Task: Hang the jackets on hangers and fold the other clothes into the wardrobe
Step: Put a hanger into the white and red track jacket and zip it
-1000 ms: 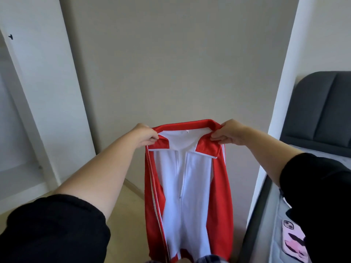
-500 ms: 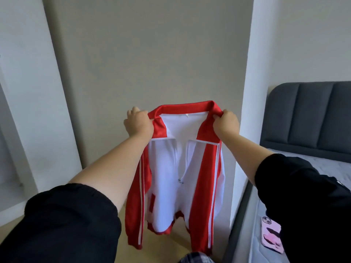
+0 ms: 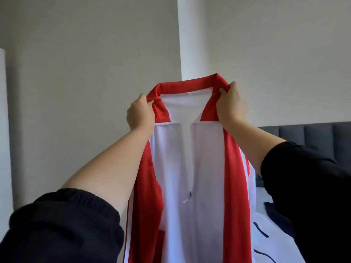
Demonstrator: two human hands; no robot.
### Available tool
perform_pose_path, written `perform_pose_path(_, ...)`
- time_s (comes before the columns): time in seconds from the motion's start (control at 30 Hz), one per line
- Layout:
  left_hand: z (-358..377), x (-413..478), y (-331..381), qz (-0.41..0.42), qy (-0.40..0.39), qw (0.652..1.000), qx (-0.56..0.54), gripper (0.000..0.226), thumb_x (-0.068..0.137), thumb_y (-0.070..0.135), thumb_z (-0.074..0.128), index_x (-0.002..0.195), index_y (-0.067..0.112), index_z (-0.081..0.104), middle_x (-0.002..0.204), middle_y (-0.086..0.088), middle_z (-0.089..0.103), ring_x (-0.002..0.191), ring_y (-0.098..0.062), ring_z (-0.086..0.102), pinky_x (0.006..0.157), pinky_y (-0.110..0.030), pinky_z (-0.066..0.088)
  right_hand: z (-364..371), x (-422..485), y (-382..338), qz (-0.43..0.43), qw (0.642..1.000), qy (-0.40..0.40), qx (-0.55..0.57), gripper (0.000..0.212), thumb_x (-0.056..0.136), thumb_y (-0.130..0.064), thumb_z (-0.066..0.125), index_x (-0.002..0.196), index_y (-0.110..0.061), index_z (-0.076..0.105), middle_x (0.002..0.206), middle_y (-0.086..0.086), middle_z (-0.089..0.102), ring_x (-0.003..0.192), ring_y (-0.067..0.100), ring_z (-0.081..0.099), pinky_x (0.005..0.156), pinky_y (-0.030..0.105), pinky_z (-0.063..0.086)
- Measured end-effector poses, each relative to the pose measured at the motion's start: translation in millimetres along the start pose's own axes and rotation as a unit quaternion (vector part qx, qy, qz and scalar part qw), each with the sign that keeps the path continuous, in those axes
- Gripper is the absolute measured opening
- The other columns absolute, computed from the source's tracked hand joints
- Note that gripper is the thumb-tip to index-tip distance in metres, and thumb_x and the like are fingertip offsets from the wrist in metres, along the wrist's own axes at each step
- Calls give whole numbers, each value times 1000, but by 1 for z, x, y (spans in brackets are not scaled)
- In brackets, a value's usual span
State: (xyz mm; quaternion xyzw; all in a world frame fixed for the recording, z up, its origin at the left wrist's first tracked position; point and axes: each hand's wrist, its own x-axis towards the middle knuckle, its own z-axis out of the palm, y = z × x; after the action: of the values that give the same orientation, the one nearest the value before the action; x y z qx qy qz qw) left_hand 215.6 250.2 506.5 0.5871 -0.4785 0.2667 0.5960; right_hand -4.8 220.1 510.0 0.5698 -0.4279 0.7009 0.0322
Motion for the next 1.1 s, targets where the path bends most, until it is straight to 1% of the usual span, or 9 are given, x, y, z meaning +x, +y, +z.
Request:
perform_pose_path(0.23, 67, -79, 28, 16, -105, 994, -25, 25, 98, 31, 49, 84, 10, 47, 97, -20, 64, 89, -39, 58, 64, -34, 33, -40, -16, 90, 15, 993, 6, -113, 16, 101, -28, 37, 97, -13, 42, 85, 3, 51, 75, 26, 47, 62, 33, 32)
perform_pose_path(0.37, 125, -159, 8, -11, -200, 980, -14, 26, 99, 31, 48, 84, 10, 46, 95, -18, 64, 87, -37, 58, 64, -33, 33, -41, -62, 177, 43, 980, -50, -189, 21, 101, -30, 35, 94, -10, 39, 79, 8, 56, 71, 31, 52, 60, 37, 39)
perform_pose_path(0.57, 205, -290, -39, -51, -355, 933, 8, 24, 102, 30, 40, 89, 10, 45, 98, -17, 63, 88, -36, 57, 65, -34, 33, -36, -161, 305, 104, 942, -170, -268, 22, 102, -27, 38, 98, -6, 42, 83, 16, 60, 78, 40, 57, 61, 37, 34)
perform_pose_path(0.63, 228, -326, -51, -61, -405, 912, 23, 24, 102, 27, 38, 97, 7, 49, 102, -16, 63, 92, -37, 57, 67, -35, 33, -26, -190, 347, 136, 918, -222, -298, 22, 100, -28, 39, 103, -7, 42, 88, 16, 61, 81, 40, 58, 62, 37, 35)
perform_pose_path(0.73, 261, -368, -71, -58, -478, 875, 48, 20, 101, 20, 39, 102, 6, 52, 106, -15, 62, 97, -35, 57, 69, -35, 34, -12, -226, 397, 176, 881, -292, -330, 18, 92, -35, 43, 99, -19, 40, 89, 5, 58, 85, 35, 59, 67, 37, 40)
perform_pose_path(0.83, 290, -395, -97, -19, -533, 839, 107, 21, 94, 14, 48, 110, 8, 61, 114, -12, 53, 107, -33, 52, 76, -35, 39, 3, -253, 427, 212, 818, -413, -340, 20, 89, -12, 50, 109, -7, 50, 105, 12, 59, 99, 33, 56, 71, 32, 38)
perform_pose_path(0.93, 310, -411, -117, 33, -570, 800, 187, 21, 89, 9, 52, 106, 13, 65, 114, -8, 55, 107, -29, 53, 76, -32, 40, 13, -274, 452, 175, 731, -522, -403, 22, 84, -7, 50, 103, -7, 61, 112, 13, 62, 105, 32, 57, 74, 31, 42)
perform_pose_path(1.03, 326, -425, -124, 24, -609, 764, 212, 19, 89, 8, 51, 104, 13, 63, 110, -7, 63, 103, -29, 60, 71, -30, 39, 17, -287, 465, 100, 647, -573, -494, 22, 87, -9, 50, 107, -9, 62, 116, 9, 59, 110, 28, 57, 81, 32, 46)
perform_pose_path(1.1, 340, -429, -128, -39, -602, 778, 176, 17, 91, 10, 49, 102, 12, 62, 106, -8, 64, 102, -30, 61, 72, -30, 42, 21, -286, 468, 116, 644, -551, -517, 24, 89, -7, 47, 110, -11, 59, 114, 7, 62, 107, 28, 59, 76, 31, 43)
